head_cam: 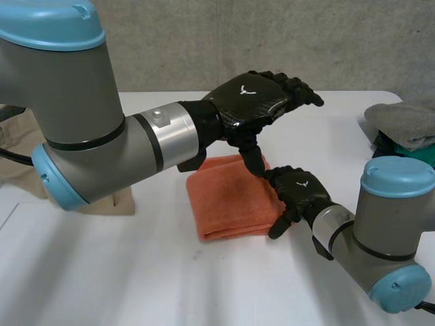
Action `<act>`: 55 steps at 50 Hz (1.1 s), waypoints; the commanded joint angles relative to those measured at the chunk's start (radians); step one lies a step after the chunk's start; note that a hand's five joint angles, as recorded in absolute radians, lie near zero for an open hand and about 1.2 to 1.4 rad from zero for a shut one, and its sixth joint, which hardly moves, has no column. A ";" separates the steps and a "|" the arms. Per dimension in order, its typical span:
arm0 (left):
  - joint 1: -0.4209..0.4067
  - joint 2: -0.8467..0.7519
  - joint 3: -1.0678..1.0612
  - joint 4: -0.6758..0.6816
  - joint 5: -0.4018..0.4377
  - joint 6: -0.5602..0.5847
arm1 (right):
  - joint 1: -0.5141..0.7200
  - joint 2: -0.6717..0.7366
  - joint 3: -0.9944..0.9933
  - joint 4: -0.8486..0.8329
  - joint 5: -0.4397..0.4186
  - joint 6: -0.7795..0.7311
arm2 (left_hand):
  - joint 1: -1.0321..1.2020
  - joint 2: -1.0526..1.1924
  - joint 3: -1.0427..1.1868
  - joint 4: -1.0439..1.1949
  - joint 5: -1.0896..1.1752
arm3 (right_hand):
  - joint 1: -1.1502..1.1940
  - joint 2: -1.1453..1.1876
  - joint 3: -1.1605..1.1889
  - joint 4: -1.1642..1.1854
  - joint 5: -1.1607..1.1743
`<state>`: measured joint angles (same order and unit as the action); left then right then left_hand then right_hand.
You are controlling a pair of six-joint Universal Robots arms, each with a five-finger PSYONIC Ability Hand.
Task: Fold the laundry.
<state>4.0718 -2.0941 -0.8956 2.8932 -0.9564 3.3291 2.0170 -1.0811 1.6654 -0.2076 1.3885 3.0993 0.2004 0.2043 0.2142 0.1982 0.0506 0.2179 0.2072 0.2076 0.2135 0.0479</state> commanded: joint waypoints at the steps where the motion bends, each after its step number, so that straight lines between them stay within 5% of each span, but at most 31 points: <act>1: -0.018 -0.004 0.027 -0.034 0.001 -0.046 | 0.031 -0.002 0.004 -0.050 0.009 -0.056 | -0.026 -0.030 -0.040 -0.024 -0.051 | -0.043 -0.033 -0.033 -0.039 -0.048; 16: -0.010 0.042 0.084 -0.045 0.004 -0.119 | 0.172 0.035 0.060 -0.263 0.138 -0.347 | -0.026 -0.030 -0.040 -0.024 -0.051 | 0.103 0.114 0.114 0.108 0.099; 38: 0.001 0.040 0.067 -0.045 0.004 -0.120 | 0.201 0.193 -0.018 -0.371 0.149 -0.459 | -0.026 -0.030 -0.040 -0.024 -0.051 | 0.186 0.196 0.196 0.190 0.181; 55: 0.022 0.048 0.055 -0.045 0.011 -0.123 | 0.196 0.237 -0.124 -0.421 0.147 -0.452 | -0.026 -0.030 -0.040 -0.024 -0.051 | 0.925 0.936 0.936 0.930 0.921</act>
<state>4.0873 -2.0481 -0.8387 2.8486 -0.9461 3.2074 2.2115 -0.8515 1.5766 -0.6089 1.5468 2.6268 0.2004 0.2043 0.2142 0.1982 0.0506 0.8213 0.8715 0.8707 0.8710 0.1790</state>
